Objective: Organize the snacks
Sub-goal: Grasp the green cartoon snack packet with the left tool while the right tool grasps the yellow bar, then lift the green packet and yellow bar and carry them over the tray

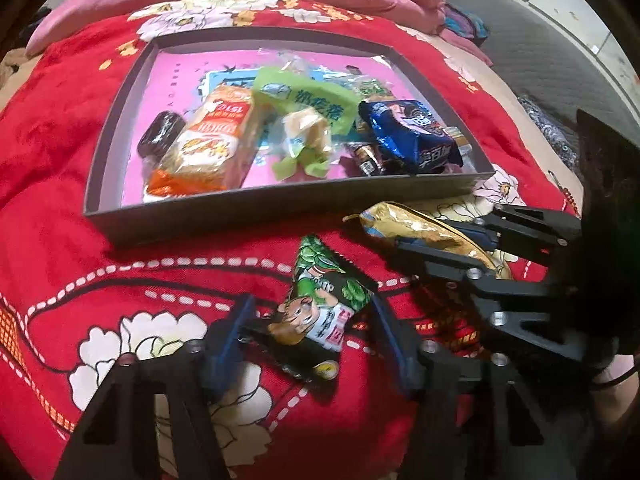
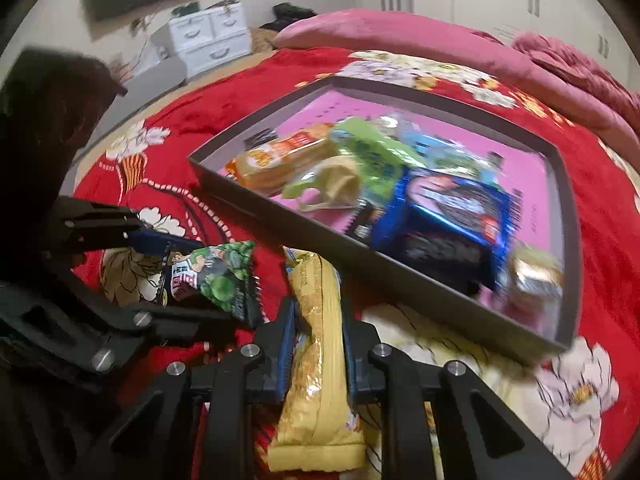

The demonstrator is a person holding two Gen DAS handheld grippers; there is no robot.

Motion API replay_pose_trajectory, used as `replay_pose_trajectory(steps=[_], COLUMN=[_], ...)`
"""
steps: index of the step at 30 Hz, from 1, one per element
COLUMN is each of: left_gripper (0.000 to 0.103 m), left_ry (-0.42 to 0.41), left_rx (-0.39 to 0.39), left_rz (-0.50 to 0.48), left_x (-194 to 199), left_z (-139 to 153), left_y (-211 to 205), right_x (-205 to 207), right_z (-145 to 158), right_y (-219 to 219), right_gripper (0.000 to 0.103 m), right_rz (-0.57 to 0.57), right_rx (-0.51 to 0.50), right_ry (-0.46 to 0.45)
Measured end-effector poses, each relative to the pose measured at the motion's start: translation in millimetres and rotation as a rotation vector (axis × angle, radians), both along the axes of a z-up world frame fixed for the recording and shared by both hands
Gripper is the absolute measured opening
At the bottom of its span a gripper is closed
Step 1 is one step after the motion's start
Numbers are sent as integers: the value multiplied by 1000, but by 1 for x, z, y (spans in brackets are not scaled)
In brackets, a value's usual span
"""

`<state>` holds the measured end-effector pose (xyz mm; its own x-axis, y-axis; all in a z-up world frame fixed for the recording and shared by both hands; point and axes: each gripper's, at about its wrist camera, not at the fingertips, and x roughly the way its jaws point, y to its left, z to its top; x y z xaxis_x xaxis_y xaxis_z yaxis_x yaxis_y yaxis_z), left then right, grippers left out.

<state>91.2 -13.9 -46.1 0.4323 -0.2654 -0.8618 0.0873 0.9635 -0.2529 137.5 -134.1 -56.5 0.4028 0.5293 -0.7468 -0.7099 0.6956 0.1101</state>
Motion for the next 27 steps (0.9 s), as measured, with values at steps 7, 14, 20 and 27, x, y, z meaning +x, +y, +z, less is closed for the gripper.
replay_pose_trajectory(steps=[7,14,20,27], left_gripper=[42,41,41,41], left_ry=[-48,-153,-138,-139], left_rx=[-32,-71,-83,-95], left_rz=[-12,35,38,40], left_x=[-1,-10,-9,-10], left_z=[9,32,31,31], left_y=[-2,10,14,17], right_x=[-3,-3,-1,-6], right_z=[20,35,24,13], right_y=[-22,-27,-20,-7], right_gripper=[21,19,20,34], right_rz=[-36,-44,-17,10], right_rx=[140,221,155,66], right_ry=[0,-17,15,1])
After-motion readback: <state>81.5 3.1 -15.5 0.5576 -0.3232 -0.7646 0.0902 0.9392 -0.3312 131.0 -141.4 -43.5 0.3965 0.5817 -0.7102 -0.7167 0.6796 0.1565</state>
